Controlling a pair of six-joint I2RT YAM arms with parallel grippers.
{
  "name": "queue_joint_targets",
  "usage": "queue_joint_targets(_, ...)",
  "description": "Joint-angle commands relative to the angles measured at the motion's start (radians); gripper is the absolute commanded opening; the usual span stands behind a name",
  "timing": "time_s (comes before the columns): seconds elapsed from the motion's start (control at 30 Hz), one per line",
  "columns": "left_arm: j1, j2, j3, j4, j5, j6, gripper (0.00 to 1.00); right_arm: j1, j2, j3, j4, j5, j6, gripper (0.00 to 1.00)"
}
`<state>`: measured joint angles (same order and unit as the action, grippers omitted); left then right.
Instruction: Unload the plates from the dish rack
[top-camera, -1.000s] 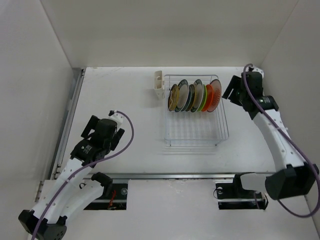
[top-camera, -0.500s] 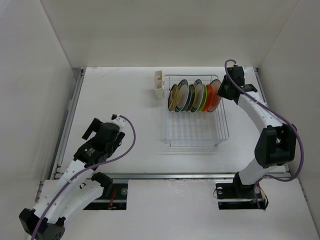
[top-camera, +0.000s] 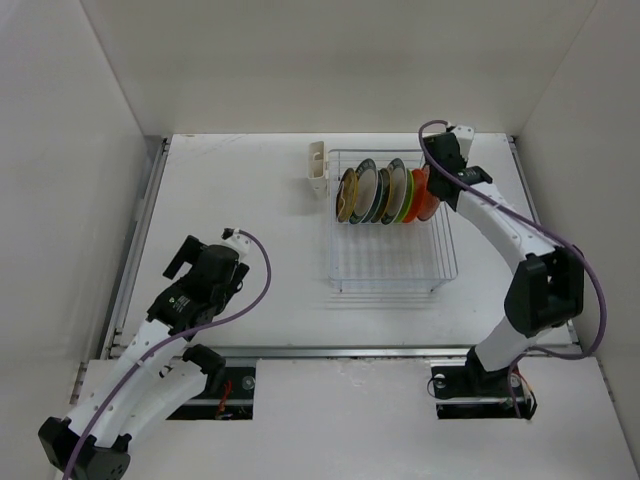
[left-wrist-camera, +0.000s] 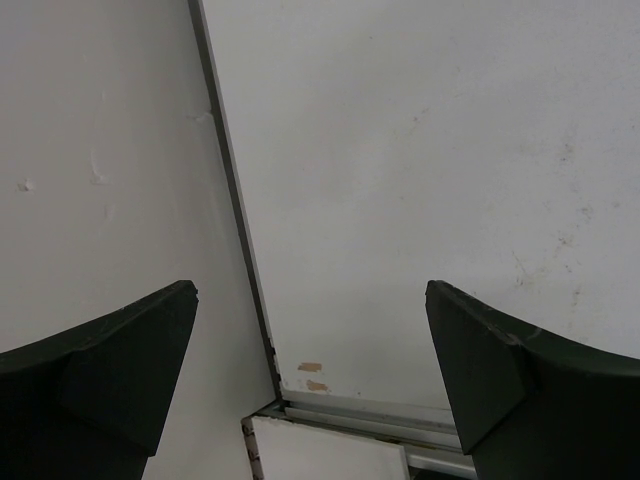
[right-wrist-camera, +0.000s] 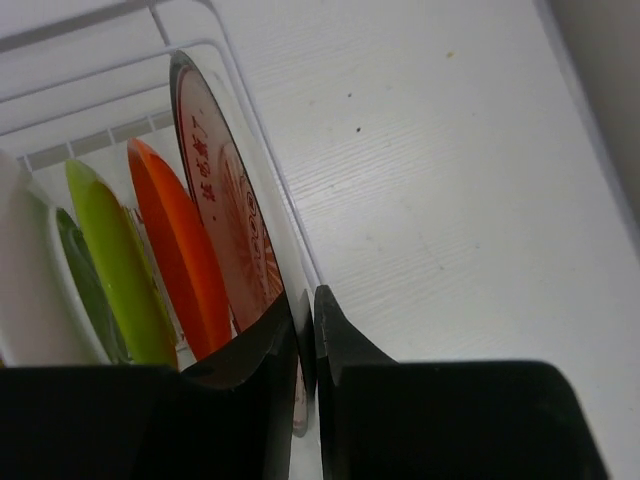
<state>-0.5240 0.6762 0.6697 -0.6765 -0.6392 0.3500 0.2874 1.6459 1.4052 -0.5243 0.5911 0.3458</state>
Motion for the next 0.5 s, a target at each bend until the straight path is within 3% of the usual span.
queue_joint_targets(0.0, -0.005, -0.01, 0.025, 0.023, -0.025, 0.006, 1.0, 0.042, -0.139, 0.107, 0.029, 0.255, -0.01, 0.0)
queue_joint_targets(0.1, -0.005, -0.01, 0.036, 0.012, -0.014, -0.005, 1.0, 0.074, -0.178, 0.155, 0.017, 0.355, -0.05, 0.0)
queue_joint_targets(0.33, -0.005, -0.01, 0.084, -0.047, 0.059, -0.046, 1.0, 0.143, -0.3, 0.221, -0.075, 0.394, -0.059, 0.0)
queue_joint_targets(0.4, -0.005, -0.01, 0.109, -0.069, 0.09, -0.057, 1.0, 0.176, -0.36, 0.199, -0.088, 0.366, -0.035, 0.0)
queue_joint_targets(0.47, -0.005, -0.01, 0.142, -0.096, 0.11, -0.068, 1.0, 0.219, -0.424, 0.155, -0.097, 0.224, -0.007, 0.0)
